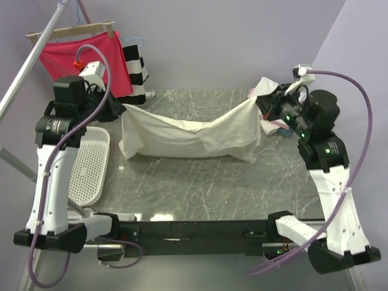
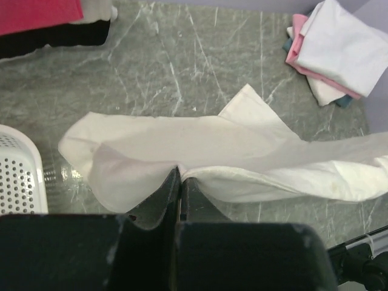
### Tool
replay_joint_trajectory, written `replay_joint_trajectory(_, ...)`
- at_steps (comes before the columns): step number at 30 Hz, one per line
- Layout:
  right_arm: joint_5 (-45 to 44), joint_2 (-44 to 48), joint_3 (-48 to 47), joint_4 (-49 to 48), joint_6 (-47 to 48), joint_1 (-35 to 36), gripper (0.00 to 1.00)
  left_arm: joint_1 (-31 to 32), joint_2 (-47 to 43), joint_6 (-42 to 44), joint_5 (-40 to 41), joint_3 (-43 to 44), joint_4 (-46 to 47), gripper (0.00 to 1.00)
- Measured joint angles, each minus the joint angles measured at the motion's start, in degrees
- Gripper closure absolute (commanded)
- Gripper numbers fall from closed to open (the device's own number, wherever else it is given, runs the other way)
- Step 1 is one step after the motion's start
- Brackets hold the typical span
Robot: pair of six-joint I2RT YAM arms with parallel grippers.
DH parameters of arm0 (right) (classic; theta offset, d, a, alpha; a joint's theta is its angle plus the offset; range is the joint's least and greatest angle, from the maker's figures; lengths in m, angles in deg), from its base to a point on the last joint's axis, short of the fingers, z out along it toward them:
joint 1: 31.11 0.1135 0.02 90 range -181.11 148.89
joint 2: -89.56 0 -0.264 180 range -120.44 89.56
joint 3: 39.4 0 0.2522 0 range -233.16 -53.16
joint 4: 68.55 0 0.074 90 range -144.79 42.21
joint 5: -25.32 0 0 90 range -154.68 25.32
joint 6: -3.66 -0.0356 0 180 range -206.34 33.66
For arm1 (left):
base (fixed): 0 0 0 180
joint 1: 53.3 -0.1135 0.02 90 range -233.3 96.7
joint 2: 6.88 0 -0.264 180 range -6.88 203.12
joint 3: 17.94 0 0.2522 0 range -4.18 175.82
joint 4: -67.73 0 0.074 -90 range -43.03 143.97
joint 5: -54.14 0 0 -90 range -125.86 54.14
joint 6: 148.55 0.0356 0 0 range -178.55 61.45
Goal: Fold and stack the t-shirts
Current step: Flatten the tshirt out
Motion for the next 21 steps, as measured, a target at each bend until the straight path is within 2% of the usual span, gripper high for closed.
replay_joint_trajectory(2, -1.8, -2.8, -0.7, 0.0, 0.0, 0.1, 1.0, 0.0, 2.2, -0.3, 0.2, 0.0, 0.4, 0.99)
replay_joint_trajectory(5, -4.6, -12.0, -5.1, -1.6, 0.5, 0.1, 1.0, 0.0, 8.7, -0.7, 1.2, 1.4, 3.3, 0.99)
replay_joint_trajectory(7, -5.8, -20.5, -11.1, -3.3, 0.7, -0.4, 1.0, 0.0, 17.1, -0.8, 1.8, 6.4, 5.0, 0.99)
replay_joint_trajectory(10, -7.0, -37.9, -24.5, -3.6, 0.8, -1.4, 1.0, 0.0, 30.0, -1.1, 2.3, 15.6, 8.9, 0.99)
replay_joint_trajectory(14, -8.3, -62.9, -51.0, 0.5, 0.5, -2.7, 1.0, 0.0, 44.0, -1.7, 4.4, 26.0, 13.6, 0.99)
replay_joint_trajectory(17, -9.2, -69.0, -57.1, 1.9, 0.3, -3.0, 1.0, -0.1, 48.5, -1.6, 5.3, 29.5, 18.0, 0.99)
replay_joint_trajectory(21, -9.6, -64.0, -51.5, -1.8, 0.4, -3.0, 1.0, -0.1, 48.6, -0.6, 5.8, 33.2, 23.5, 0.96)
